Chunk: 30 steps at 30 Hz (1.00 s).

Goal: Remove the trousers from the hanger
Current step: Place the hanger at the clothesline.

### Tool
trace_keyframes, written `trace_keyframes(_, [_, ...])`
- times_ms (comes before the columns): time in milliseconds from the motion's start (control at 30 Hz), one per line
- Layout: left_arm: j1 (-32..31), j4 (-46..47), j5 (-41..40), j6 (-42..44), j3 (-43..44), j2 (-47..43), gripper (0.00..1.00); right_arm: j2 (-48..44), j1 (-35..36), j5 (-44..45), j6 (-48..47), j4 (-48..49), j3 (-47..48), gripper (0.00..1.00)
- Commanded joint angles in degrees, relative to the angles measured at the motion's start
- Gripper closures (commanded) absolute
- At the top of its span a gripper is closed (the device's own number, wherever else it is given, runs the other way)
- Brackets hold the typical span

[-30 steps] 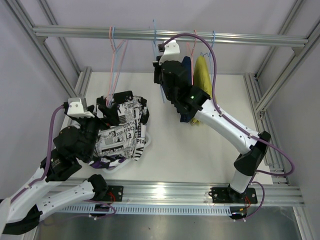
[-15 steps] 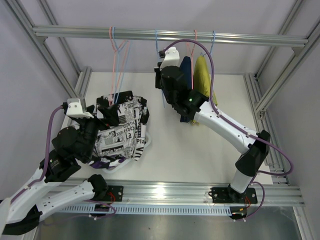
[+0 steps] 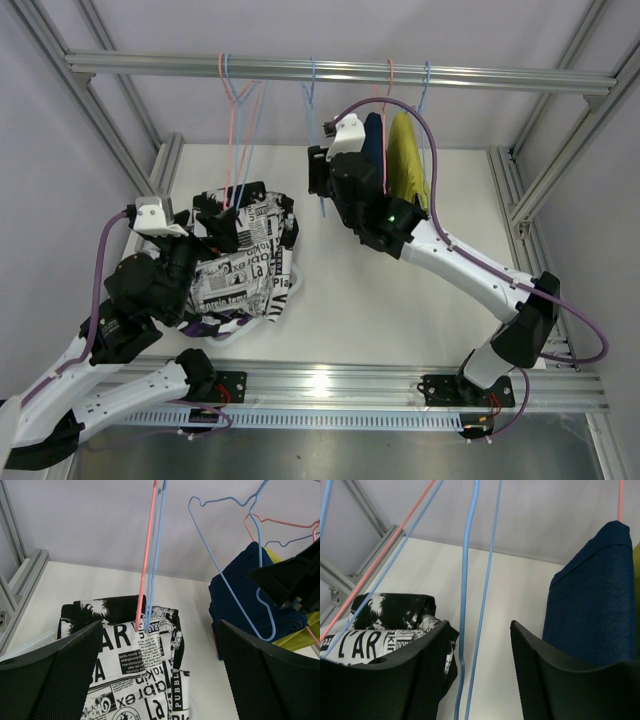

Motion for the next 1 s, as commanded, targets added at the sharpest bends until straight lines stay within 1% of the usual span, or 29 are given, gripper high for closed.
trace_keyframes(0, [0.39, 1.34, 1.03, 0.05, -0.50, -0.53, 0.01, -5.31, 2.83, 1.96, -1.08, 2.04, -1.57, 0.44])
trace_keyframes(167, [0.39, 1.17, 1.65, 0.05, -0.58, -0.45, 0.00, -10.41, 4.77, 2.76, -3.19, 1.61, -4.30, 0.42])
trace_keyframes(267, [0.39, 1.34, 1.65, 0.13, -0.58, -0.27, 0.01, -14.01, 4.86, 4.42, -5.29, 0.56, -4.57, 0.41])
trace_keyframes(367, [0.39, 1.08, 2.35, 0.05, -0.50, -0.10, 0.01, -14.99, 3.81, 6.18, -6.88, -0.32, -4.48, 0.39])
trace_keyframes(433, [0.39, 1.08, 2.44, 0.05, -0.32, -0.10, 0.01, -15.60, 2.32, 6.01, -6.80, -1.29, -4.74, 0.38])
trace_keyframes(500, [0.39, 1.17, 2.44, 0.05, -0.50, -0.10, 0.01, -15.87, -0.84, 4.44, -5.40, -1.82, -5.70, 0.37])
trace_keyframes(700, [0.30, 1.34, 2.61, 0.31, -0.76, 0.26, 0.01, -15.87, -7.78, 0.75, -4.08, -1.64, -7.47, 0.37])
trace_keyframes(967, [0.30, 1.69, 2.79, 0.84, -0.76, 0.52, 0.01, -12.62, -13.15, -3.56, -3.37, -0.95, -8.26, 0.39])
